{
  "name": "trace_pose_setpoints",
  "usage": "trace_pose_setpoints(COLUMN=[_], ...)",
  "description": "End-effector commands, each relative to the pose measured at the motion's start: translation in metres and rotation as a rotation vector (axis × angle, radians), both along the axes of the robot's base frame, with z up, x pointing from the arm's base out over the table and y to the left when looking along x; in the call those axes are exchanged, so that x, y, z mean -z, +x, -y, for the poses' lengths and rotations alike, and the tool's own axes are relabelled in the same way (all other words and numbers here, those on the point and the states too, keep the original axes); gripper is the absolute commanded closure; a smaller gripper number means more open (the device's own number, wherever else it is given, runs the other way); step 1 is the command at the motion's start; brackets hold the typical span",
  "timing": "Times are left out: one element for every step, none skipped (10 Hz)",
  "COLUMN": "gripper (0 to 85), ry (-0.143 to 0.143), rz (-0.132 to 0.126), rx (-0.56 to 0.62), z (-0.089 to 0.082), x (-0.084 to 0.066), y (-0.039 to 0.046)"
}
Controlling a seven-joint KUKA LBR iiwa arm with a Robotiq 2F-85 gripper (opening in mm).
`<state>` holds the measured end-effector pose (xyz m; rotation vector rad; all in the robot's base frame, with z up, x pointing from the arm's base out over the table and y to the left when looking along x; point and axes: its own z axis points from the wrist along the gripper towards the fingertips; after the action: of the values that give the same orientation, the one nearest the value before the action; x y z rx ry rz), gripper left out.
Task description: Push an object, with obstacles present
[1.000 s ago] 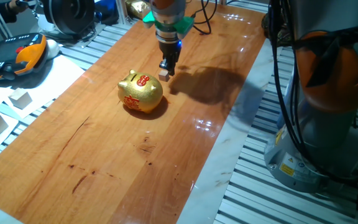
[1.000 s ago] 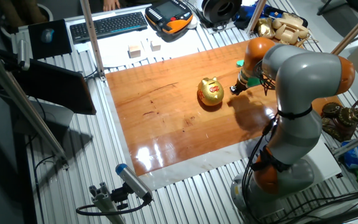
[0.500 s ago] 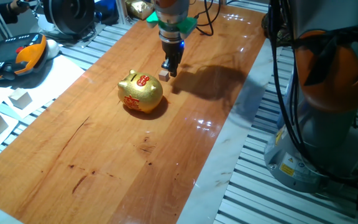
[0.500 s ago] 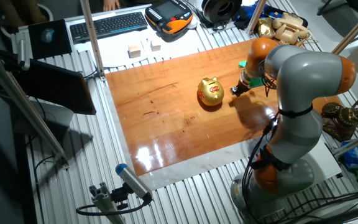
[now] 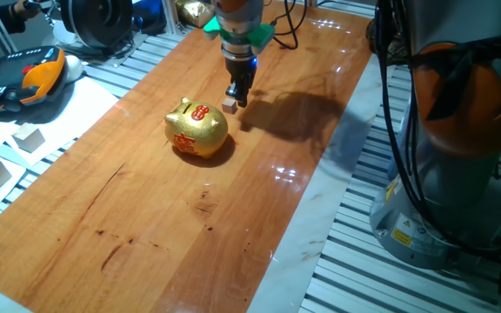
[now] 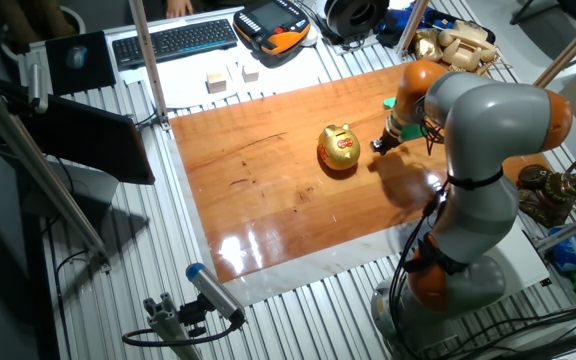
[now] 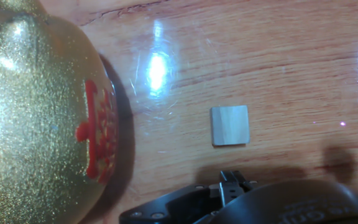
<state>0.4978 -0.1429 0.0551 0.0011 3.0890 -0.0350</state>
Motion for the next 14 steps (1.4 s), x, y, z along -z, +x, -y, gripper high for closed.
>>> trace_pose_setpoints(gripper=[85.0,85.0,85.0,85.0,85.0,85.0,85.0,85.0,85.0,85.0,85.0,85.0,85.0,85.0], ry=[0.000,-0.003,-0.005,-0.005,-0.005,-0.007,-0.005,-0.004,-0.007,-0.009,-0.007,-0.007,-0.006,-0.007], rz=[0.002,0.005,0.006,0.008,0.009,0.011,0.011,0.011,0.014,0.014,0.014,0.014,0.017,0.026], rx=[0.000,0.000,-0.002,-0.005,-0.005,-0.007,-0.008,-0.008,-0.011,-0.014,-0.018,-0.019,-0.021,-0.018], z=[0.0001,0.0000,-0.0003,-0.0004,-0.0005,-0.0006,-0.0005,-0.0006,-0.0008,-0.0006,-0.0005,-0.0005,-0.0005,-0.0005], x=[0.0000,-0.0001,-0.0003,0.0000,-0.0003,-0.0008,-0.0009,-0.0008,-0.0008,-0.0008,-0.0005,-0.0004,-0.0004,-0.0004], y=[0.0001,0.0003,0.0008,0.0008,0.0011,0.0014,0.0012,0.0013,0.0015,0.0013,0.0010,0.0010,0.0010,0.0010])
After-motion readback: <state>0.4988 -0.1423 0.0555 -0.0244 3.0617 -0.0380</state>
